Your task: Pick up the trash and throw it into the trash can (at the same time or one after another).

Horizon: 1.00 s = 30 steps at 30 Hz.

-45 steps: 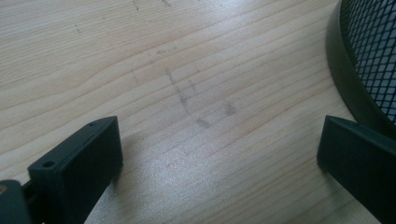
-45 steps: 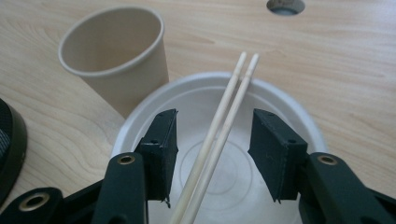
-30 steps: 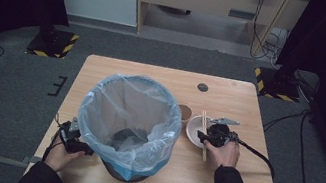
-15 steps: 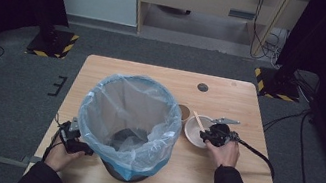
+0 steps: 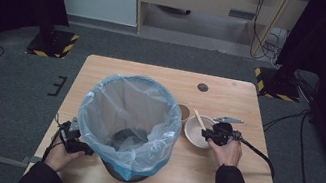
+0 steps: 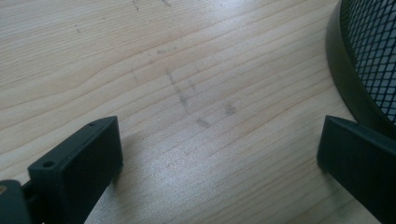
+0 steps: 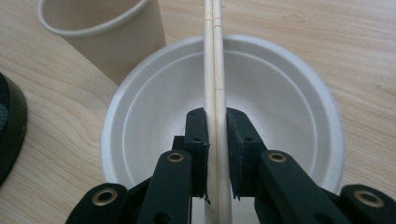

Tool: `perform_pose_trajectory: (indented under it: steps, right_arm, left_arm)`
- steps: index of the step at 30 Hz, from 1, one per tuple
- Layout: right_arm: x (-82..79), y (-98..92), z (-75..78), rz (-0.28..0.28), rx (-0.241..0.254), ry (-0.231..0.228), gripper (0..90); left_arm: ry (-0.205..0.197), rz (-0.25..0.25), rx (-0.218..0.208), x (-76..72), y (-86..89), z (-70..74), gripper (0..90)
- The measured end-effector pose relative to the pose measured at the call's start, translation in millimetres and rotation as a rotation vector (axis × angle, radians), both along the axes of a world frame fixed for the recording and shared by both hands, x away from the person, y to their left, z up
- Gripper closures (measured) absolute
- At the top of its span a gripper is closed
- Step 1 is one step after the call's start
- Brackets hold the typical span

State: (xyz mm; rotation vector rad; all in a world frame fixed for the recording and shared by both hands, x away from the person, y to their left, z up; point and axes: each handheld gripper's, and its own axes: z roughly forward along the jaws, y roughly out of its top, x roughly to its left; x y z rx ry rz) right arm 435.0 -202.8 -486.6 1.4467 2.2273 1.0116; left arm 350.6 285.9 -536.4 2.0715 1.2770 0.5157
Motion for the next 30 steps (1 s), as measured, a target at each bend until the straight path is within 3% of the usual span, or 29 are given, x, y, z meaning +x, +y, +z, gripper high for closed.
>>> perform_pose_trajectory:
  steps: [10,17,30]
  right_arm:
    - [-2.4,-17.4,21.1,-0.027,0.072,-0.067,80.1]
    - [-5.4,-33.8,39.3,-0.066,0.169,-0.119,80.1]
    - [-13.2,-52.3,74.4,-0.098,0.252,-0.226,80.1]
  left_arm:
    - [0.0,-0.002,0.0,0.1,0.0,0.0,0.0]
    - [0.0,-0.002,0.001,0.2,-0.1,0.0,0.0]
    - [0.0,-0.004,0.001,0.3,-0.2,0.1,0.0]
